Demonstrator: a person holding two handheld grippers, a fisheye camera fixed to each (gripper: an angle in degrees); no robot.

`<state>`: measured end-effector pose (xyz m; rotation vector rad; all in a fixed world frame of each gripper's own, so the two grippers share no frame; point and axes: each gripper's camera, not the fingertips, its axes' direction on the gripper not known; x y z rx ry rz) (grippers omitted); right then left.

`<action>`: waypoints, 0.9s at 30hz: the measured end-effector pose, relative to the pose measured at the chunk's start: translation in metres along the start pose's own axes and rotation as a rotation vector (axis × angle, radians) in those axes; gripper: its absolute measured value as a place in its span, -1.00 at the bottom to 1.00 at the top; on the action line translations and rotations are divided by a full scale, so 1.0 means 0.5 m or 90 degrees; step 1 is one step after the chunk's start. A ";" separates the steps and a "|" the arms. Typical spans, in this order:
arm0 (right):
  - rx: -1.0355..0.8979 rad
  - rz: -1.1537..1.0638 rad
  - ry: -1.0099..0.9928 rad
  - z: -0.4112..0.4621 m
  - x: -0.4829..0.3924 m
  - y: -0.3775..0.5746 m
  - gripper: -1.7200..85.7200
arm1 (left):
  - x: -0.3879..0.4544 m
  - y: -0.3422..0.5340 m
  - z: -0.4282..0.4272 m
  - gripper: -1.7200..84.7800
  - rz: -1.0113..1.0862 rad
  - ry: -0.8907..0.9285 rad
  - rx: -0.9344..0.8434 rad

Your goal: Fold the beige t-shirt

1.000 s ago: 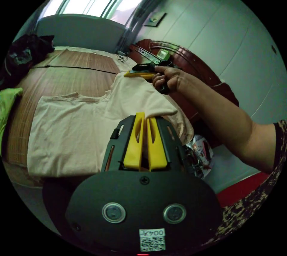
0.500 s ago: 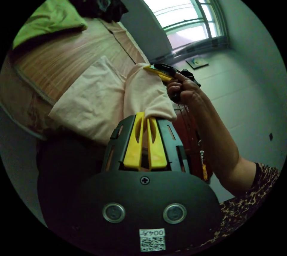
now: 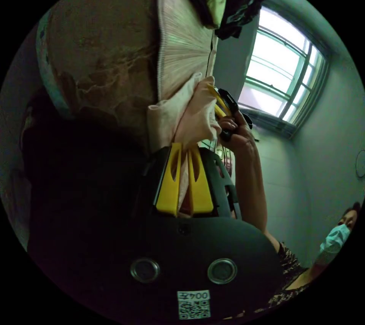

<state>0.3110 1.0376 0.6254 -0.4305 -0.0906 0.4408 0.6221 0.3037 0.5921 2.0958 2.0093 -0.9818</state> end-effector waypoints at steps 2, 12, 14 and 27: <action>0.024 -0.033 0.017 0.007 -0.035 0.011 -0.78 | -0.011 -0.002 -0.024 -0.88 -0.022 0.014 0.005; 0.204 -0.268 0.143 -0.100 -0.082 0.202 -0.92 | 0.024 0.057 -0.196 -0.88 -0.016 -0.011 0.059; 0.193 -0.295 0.205 -0.095 -0.045 0.273 -0.96 | 0.076 0.087 -0.225 -0.90 0.044 -0.058 0.080; 0.116 -0.263 0.264 0.014 0.155 0.422 -0.97 | 0.366 0.143 0.261 -0.95 0.461 -0.462 -0.008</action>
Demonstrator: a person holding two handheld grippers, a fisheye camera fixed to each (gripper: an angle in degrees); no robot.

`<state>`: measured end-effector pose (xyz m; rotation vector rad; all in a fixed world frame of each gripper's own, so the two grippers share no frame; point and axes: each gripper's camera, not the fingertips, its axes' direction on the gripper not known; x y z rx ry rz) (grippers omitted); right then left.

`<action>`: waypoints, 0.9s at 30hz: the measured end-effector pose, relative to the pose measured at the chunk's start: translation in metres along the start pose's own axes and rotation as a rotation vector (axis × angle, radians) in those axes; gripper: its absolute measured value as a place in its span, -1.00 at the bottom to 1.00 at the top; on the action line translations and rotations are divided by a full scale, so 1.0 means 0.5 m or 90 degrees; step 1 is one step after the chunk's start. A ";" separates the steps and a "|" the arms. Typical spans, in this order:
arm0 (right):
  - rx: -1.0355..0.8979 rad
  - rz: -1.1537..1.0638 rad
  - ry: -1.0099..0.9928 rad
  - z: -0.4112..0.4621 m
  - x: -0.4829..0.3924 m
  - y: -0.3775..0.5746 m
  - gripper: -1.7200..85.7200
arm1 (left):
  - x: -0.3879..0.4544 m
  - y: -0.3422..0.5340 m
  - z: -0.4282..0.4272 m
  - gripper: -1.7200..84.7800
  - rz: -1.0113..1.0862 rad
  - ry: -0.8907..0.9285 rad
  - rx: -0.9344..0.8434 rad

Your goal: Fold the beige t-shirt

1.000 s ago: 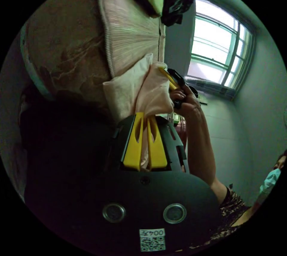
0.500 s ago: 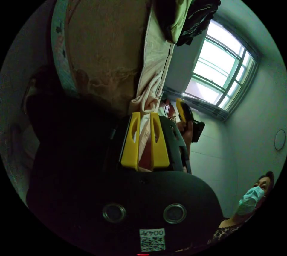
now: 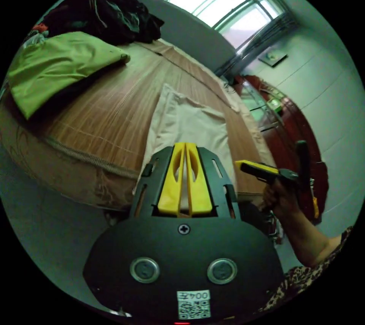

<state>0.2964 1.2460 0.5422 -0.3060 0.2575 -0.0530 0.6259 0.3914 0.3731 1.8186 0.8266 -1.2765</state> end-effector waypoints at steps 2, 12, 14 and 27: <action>-0.037 0.005 0.001 0.045 0.023 0.015 -0.97 | -0.028 -0.013 0.032 -0.95 -0.050 0.046 -0.024; 0.006 0.116 -0.246 -0.002 0.168 0.130 -0.87 | 0.083 0.038 -0.076 -0.95 -0.075 0.167 0.011; -0.011 0.171 -0.359 0.015 0.211 0.191 -0.80 | 0.114 0.067 -0.098 -0.95 -0.072 0.198 0.001; -0.004 0.331 -0.547 0.085 0.379 0.343 -0.77 | 0.240 0.180 0.018 -0.96 -0.036 0.122 -0.105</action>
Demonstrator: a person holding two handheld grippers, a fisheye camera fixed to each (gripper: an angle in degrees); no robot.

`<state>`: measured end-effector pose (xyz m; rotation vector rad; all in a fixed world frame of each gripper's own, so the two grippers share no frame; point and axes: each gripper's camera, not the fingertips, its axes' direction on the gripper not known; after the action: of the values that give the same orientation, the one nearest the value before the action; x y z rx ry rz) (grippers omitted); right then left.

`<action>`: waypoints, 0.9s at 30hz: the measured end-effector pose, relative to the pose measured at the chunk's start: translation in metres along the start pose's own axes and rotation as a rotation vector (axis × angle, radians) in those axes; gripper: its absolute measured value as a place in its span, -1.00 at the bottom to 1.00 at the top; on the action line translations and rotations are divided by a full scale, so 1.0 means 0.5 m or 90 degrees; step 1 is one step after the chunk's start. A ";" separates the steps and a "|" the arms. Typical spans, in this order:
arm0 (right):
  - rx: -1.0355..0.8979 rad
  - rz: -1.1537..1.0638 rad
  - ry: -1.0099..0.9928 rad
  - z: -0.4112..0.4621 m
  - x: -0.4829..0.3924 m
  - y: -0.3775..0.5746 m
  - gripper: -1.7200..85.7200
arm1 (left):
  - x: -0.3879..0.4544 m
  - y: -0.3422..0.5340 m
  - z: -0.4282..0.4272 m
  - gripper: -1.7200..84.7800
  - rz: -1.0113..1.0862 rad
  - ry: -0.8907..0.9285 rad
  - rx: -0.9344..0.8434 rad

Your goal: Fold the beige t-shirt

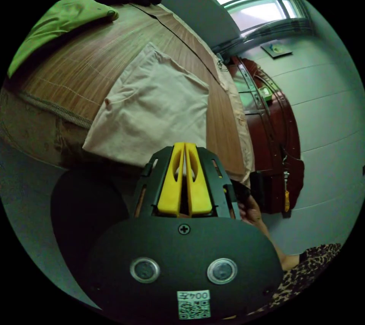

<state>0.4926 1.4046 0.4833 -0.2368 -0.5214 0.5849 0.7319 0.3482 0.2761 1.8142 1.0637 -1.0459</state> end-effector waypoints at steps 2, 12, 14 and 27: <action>-0.020 0.000 0.001 -0.002 0.016 -0.010 -0.76 | -0.023 0.002 0.011 -0.96 -0.027 -0.001 -0.009; -0.050 -0.018 0.042 -0.013 0.058 -0.043 -0.83 | -0.069 0.079 -0.031 -0.94 -0.074 0.060 -0.016; -0.042 -0.009 0.032 -0.031 0.065 -0.038 -0.87 | -0.084 0.102 -0.030 -0.93 -0.087 0.075 -0.027; -0.035 0.008 -0.052 -0.121 0.057 -0.051 -0.88 | -0.066 0.175 0.020 -0.68 -0.177 0.307 -0.018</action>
<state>0.5568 1.3966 0.4525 -0.2690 -0.6166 0.5946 0.7986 0.2991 0.3204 1.9866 1.6461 -0.7518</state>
